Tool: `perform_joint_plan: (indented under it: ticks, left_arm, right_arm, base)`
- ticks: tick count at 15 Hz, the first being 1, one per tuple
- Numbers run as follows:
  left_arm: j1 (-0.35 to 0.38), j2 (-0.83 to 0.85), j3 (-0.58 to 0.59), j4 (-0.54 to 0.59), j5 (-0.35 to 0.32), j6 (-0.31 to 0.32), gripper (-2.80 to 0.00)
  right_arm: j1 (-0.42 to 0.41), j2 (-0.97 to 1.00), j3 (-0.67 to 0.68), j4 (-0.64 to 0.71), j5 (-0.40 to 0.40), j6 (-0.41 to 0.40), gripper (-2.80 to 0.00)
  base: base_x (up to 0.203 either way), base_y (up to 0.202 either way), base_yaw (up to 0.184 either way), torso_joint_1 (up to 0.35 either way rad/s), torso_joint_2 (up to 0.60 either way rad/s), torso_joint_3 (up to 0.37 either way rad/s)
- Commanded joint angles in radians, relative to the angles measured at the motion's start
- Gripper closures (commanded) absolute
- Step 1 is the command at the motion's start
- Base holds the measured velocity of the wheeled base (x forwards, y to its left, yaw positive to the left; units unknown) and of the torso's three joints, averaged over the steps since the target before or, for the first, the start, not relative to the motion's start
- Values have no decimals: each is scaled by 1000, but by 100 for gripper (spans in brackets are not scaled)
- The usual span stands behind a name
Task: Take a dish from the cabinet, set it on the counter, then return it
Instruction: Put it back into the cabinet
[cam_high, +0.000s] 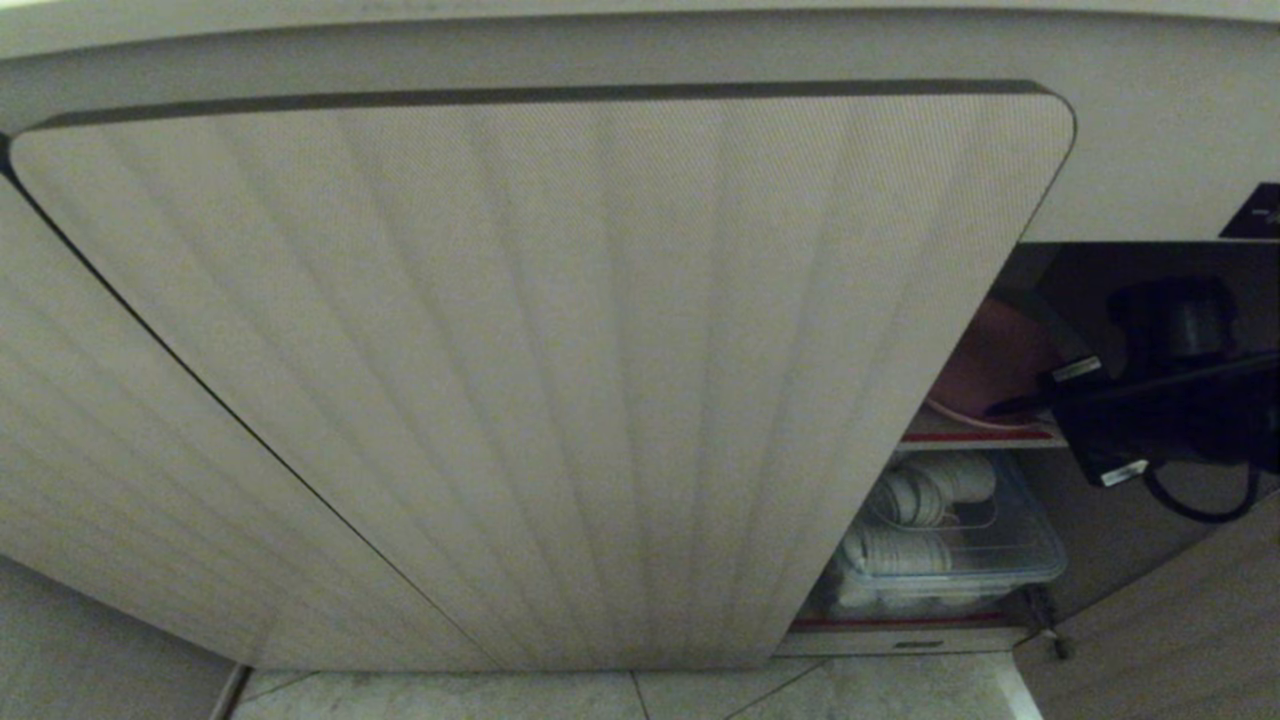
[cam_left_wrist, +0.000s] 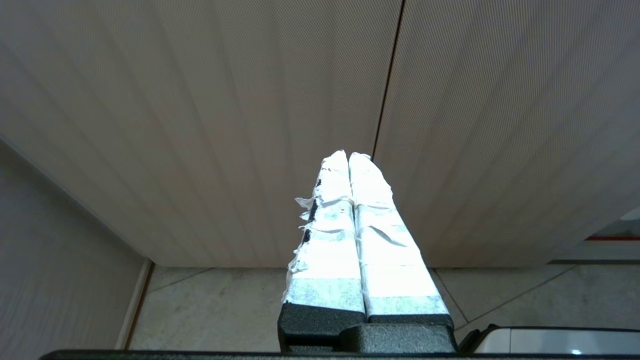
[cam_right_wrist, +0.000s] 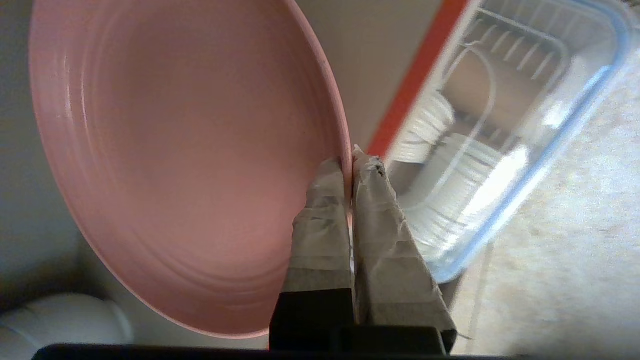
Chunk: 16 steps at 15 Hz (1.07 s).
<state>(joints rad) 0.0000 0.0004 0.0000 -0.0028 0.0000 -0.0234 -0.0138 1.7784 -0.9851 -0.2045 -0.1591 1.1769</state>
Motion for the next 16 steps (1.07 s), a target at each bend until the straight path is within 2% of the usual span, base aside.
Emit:
perform_joint_plan:
  ticks: [1, 16]
  left_arm:
    - [0, 0, 0, 0, 0, 0, 0]
    - [0, 0, 0, -1, 0, -1, 0]
  right_arm:
    - [0, -33, 30, -2, 0, -6, 0]
    - [0, -28, 48, 43, 3, -23, 0]
  base:
    - [0, 0, 0, 0, 0, 0]
    - [0, 0, 0, 0, 0, 0]
